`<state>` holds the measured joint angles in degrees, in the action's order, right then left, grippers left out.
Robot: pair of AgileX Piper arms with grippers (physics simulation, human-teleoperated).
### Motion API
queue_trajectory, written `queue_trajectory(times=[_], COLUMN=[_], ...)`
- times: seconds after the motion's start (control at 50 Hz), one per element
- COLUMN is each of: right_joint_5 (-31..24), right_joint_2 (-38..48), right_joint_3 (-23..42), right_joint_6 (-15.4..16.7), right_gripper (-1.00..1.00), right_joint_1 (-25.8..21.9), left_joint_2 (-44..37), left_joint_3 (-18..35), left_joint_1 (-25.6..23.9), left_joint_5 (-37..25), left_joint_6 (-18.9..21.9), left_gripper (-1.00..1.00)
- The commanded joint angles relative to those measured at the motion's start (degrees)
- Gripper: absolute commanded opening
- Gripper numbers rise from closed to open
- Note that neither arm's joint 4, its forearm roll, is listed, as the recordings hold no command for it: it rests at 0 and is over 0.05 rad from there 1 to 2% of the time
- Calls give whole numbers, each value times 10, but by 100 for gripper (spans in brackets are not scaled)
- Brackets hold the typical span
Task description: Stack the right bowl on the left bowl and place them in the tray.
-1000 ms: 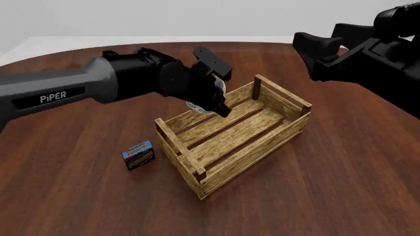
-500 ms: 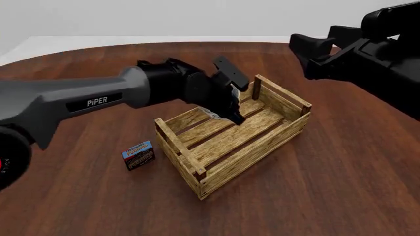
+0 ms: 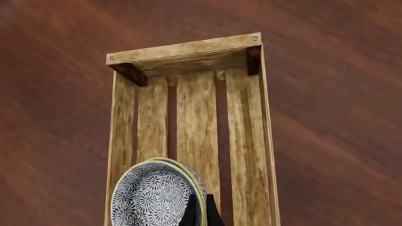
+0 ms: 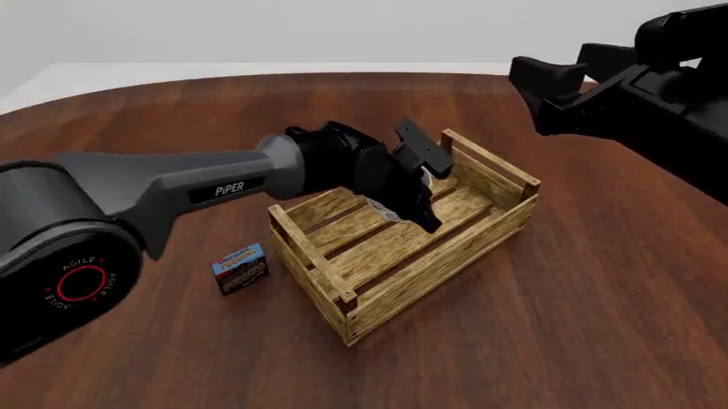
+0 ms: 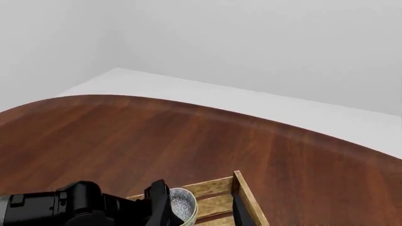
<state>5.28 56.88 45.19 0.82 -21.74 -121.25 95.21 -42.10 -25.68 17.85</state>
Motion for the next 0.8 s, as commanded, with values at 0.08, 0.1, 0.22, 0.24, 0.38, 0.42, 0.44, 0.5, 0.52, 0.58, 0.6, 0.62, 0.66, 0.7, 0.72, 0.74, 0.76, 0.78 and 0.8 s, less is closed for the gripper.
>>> queue_trajectory(times=[0.08, 0.1, 0.22, 0.24, 0.38, 0.42, 0.44, 0.5, 0.52, 0.58, 0.6, 0.62, 0.66, 0.7, 0.72, 0.74, 0.76, 0.78, 0.8], right_joint_5=[-2, -3, -5, -4, -5, -5, -5, -5, -6, -6, -6, -6, -7, -7, -7, -7, -7, -8, -8], right_joint_2=[-7, -6, -11, -11, -14, -14, -14, -15, -15, -15, -15, -16, -16, -16, -16, -16, -16, -17, -17], right_joint_3=[-2, -2, -3, -3, -4, -4, -4, -4, -4, -4, -4, -4, -4, -4, -4, -4, -4, -4, -4], right_joint_6=[0, 0, -1, -1, -1, -1, -2, -2, -2, -1, -2, -2, -2, -2, -2, -1, -1, -1, -2], right_gripper=[100, 100, 100, 100, 100, 100, 100, 100, 100, 100, 100, 100, 100, 100, 100, 100, 100, 100, 100], right_joint_1=[2, 2, 2, 3, 2, 2, 2, 2, 2, 1, 1, 1, 1, 0, 0, 0, 0, 0, 0], left_joint_2=[-31, -36, -45, -46, -56, -57, -60, -63, -63, -63, -63, -63, -63, -62, -62, -61, -60, -59, -58], left_joint_3=[29, 31, 27, 29, 29, 28, 30, 31, 30, 28, 28, 28, 28, 25, 25, 24, 24, 23, 22], left_joint_1=[26, 27, 28, 27, 28, 29, 29, 30, 30, 29, 30, 30, 32, 34, 33, 32, 33, 33, 34], left_joint_5=[3, 3, 11, 9, 12, 13, 12, 12, 12, 13, 12, 12, 11, 13, 12, 12, 12, 12, 13], left_joint_6=[5, 7, 13, 12, 15, 16, 16, 17, 18, 18, 18, 19, 21, 24, 23, 23, 24, 24, 26], left_gripper=[-100, -100, -100, -100, -100, -100, -100, -100, -100, -100, -100, -100, -100, -100, 100, 100, 100, 100, 100])
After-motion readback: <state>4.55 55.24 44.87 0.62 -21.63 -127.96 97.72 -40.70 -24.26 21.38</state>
